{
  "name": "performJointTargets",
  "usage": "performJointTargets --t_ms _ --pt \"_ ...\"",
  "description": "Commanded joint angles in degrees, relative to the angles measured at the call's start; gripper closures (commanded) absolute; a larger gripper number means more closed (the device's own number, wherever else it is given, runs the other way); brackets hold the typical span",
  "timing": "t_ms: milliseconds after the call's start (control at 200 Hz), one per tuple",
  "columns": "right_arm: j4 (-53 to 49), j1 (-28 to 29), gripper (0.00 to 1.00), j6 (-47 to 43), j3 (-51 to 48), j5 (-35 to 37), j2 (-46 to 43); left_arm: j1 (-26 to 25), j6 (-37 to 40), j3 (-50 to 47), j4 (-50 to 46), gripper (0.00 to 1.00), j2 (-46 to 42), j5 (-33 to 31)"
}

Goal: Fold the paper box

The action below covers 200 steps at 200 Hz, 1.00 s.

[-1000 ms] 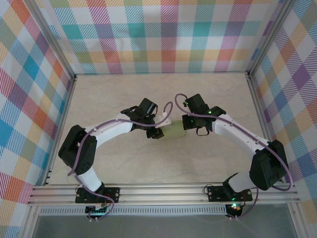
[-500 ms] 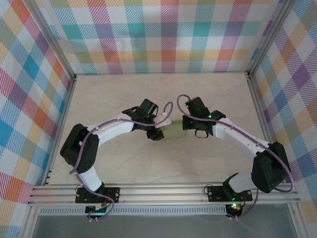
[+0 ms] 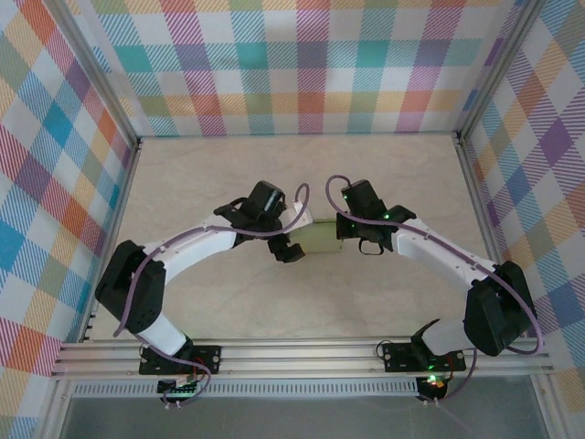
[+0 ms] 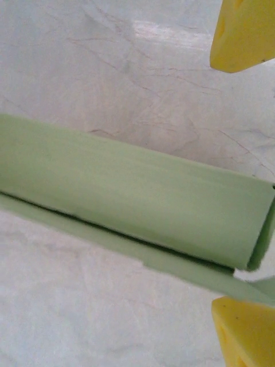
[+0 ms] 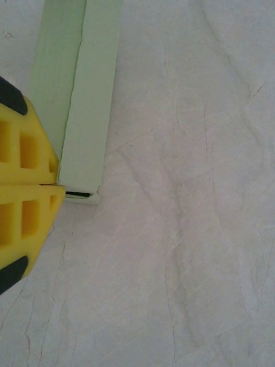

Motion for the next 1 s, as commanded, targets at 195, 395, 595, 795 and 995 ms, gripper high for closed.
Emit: performJointTargets --t_ms 195,395,595,795,995 --pt "-3.1 1.0 1.0 -0.8 1.7 0.0 1.9 0.4 -19.6 -5.5 7.0 0.0 -11.5 -9.4" --pt "-4.9 1.2 1.0 -0.1 3.4 0.6 3.3 0.6 -33.0 1.4 -6.7 0.08 -10.8 -14.0" --pt "-5.2 1.3 1.0 0.4 3.4 1.1 3.3 -0.9 -33.0 10.5 -20.0 0.32 -7.2 -17.1" --pt "-5.2 1.3 1.0 0.3 3.5 0.7 3.4 -1.3 -25.4 14.0 -23.6 0.41 -3.8 -17.4" --pt "-5.5 1.3 1.0 -0.9 3.8 0.3 3.7 -0.9 -20.6 19.5 -28.7 0.53 2.9 -14.2"
